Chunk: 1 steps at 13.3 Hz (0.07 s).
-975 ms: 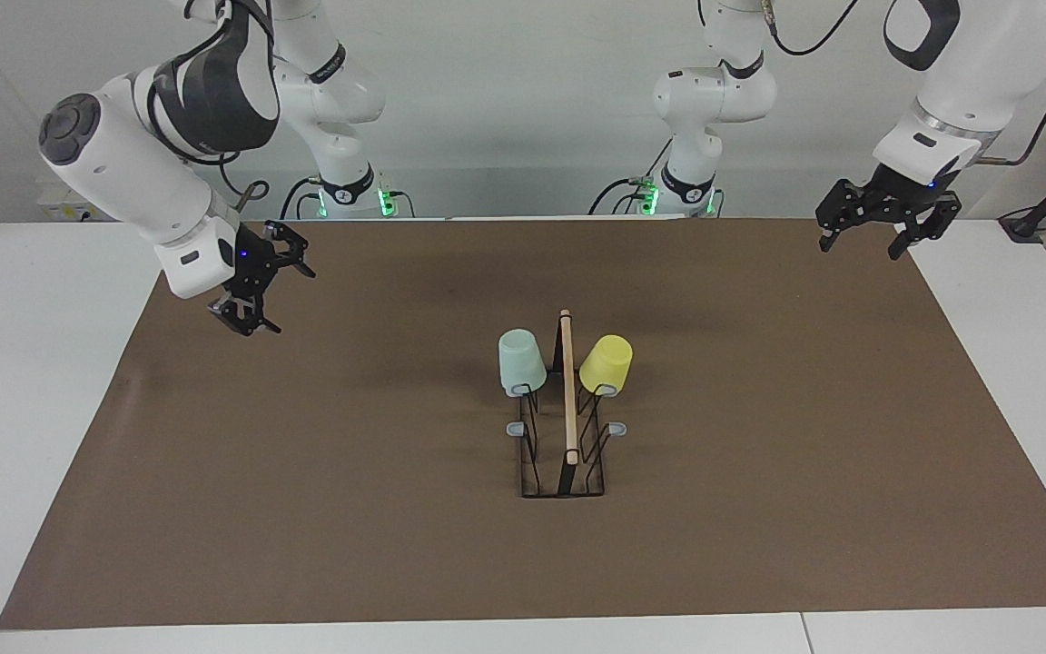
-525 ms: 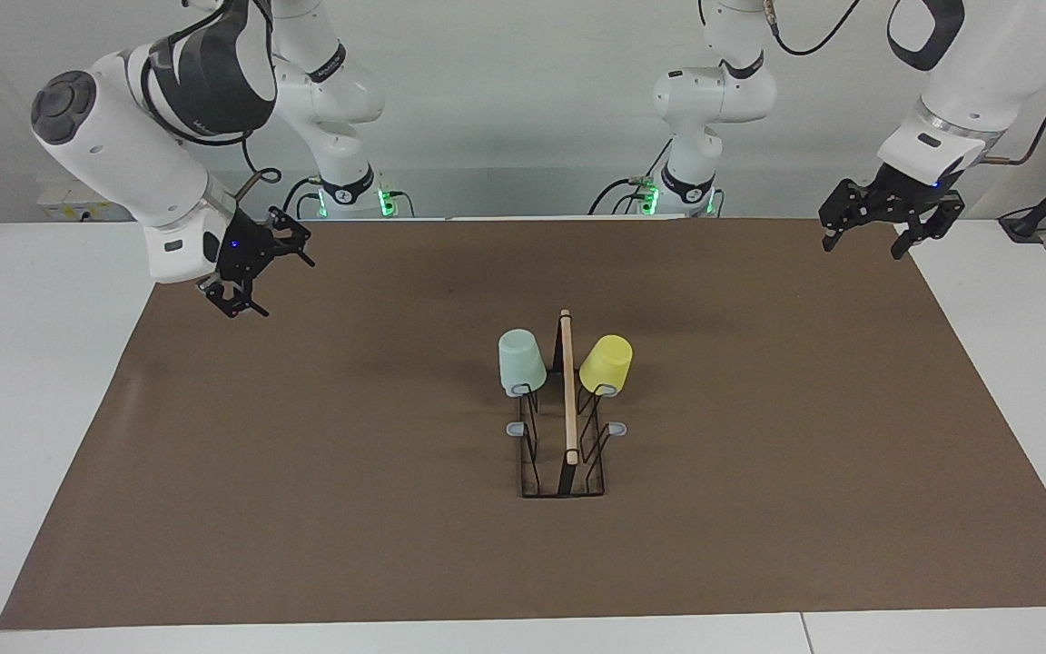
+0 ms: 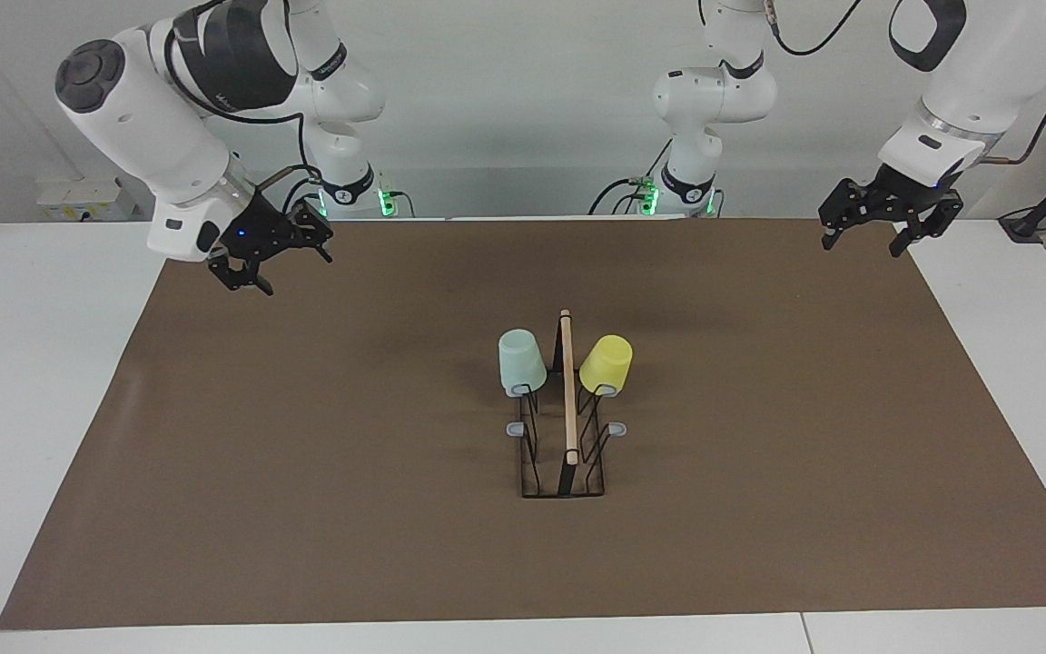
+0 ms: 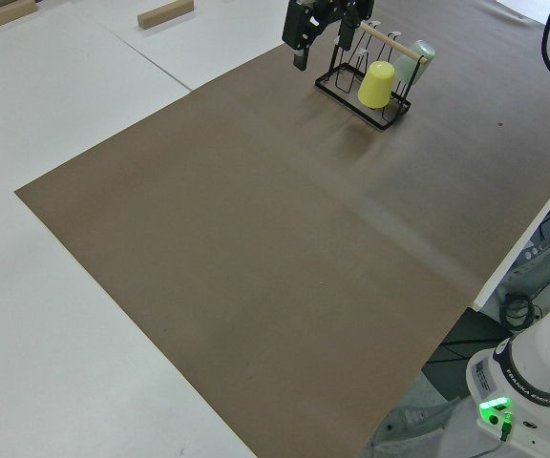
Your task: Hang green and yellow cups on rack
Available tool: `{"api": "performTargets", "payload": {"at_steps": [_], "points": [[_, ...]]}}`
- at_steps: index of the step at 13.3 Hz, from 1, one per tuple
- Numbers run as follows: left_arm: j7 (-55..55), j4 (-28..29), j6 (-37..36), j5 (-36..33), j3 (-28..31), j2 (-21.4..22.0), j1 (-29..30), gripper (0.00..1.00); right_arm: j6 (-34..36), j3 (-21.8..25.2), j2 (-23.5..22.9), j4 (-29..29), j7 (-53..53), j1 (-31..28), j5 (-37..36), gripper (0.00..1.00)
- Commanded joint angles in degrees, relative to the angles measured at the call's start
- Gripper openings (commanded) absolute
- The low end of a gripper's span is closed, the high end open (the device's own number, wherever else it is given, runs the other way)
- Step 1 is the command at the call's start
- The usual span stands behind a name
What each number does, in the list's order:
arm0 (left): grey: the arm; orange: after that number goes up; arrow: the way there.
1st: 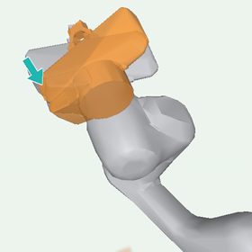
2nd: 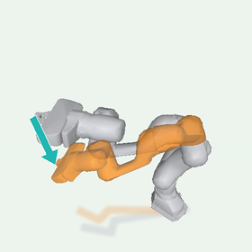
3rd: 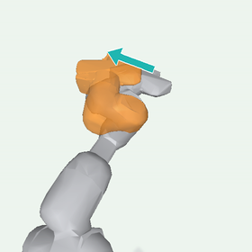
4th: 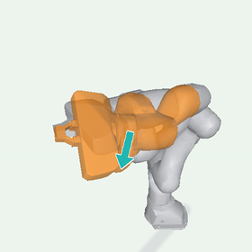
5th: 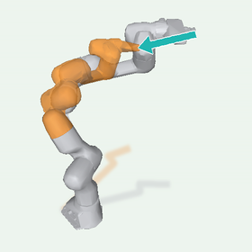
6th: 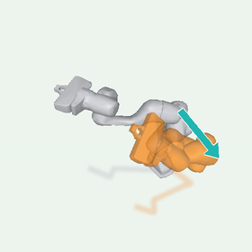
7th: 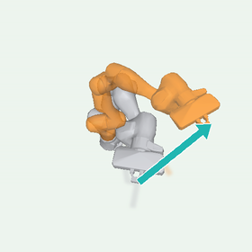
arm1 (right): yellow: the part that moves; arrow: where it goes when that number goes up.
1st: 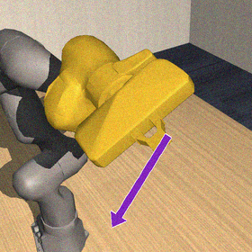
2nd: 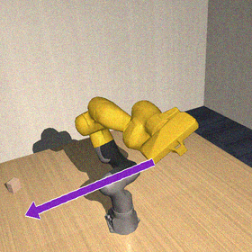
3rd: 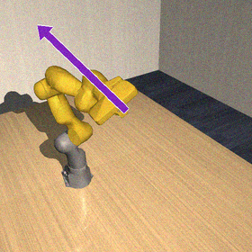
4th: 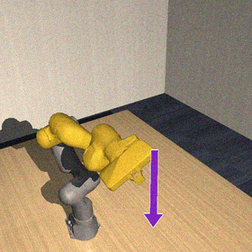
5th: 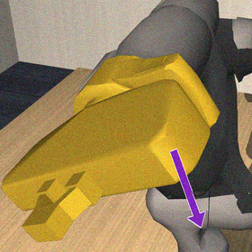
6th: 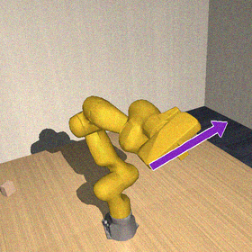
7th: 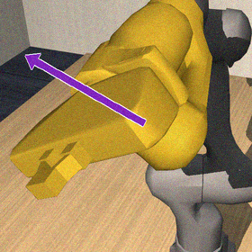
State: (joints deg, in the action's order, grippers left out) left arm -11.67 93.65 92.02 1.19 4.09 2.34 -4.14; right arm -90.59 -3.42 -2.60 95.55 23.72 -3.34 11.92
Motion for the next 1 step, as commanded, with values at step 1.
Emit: {"api": "performTargets", "payload": {"at_steps": [1], "points": [[0.77,0.3,-1.14,0.74,0.48,0.47,-0.34,1.0,-4.04,1.83,0.23,-1.33,-1.21,-0.26,-1.63,1.0]]}}
